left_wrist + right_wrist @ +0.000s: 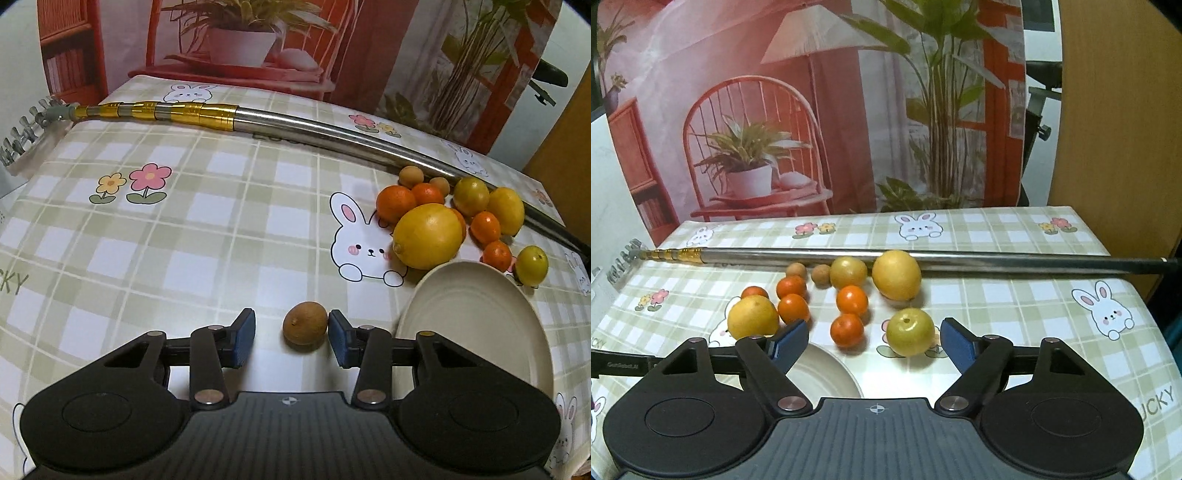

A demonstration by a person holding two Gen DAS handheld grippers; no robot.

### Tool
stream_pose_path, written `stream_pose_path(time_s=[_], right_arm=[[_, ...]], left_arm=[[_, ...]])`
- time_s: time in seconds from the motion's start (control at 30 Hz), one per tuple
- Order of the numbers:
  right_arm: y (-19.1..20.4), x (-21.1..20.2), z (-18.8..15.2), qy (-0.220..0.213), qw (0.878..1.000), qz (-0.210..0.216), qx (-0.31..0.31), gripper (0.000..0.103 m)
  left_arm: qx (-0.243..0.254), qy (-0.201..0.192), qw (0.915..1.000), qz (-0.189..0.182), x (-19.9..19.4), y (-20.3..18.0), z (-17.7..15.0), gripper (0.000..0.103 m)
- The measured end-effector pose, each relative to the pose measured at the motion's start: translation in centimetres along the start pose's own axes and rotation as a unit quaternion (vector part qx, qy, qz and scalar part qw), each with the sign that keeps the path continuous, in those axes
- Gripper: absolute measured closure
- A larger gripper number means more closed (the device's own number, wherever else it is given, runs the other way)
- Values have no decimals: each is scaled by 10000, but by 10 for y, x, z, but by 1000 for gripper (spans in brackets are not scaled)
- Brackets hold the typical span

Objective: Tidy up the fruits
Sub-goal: 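Lower the left tool onto the small brown fruit and close it, then grasp the green-yellow apple with the right tool while the left holds the brown fruit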

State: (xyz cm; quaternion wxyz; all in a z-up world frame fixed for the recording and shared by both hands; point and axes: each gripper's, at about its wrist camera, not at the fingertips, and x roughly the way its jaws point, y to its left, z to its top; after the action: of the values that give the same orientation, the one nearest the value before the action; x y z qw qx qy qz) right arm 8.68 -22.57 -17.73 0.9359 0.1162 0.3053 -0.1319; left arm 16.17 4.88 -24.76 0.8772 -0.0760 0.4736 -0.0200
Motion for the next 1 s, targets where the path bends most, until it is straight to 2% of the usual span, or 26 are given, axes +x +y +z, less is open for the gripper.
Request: stream_pose_path(time_s=[0.17, 0.3, 0.67, 1.0], right_arm=[[-6, 3, -4, 44, 9999, 84, 68, 28], [-8, 7, -6, 93, 9999, 78, 89, 28], [-10, 14, -12, 175, 9997, 71, 181, 28], [-17, 21, -20, 14, 9999, 93, 77, 28]], left_arm=[[121, -71, 9998, 123, 3, -4, 0, 63], [134, -108, 9996, 205, 3, -4, 0, 75], [73, -239, 9994, 240, -3, -1, -6, 75], [173, -702, 9970, 280, -30, -8, 0, 75]])
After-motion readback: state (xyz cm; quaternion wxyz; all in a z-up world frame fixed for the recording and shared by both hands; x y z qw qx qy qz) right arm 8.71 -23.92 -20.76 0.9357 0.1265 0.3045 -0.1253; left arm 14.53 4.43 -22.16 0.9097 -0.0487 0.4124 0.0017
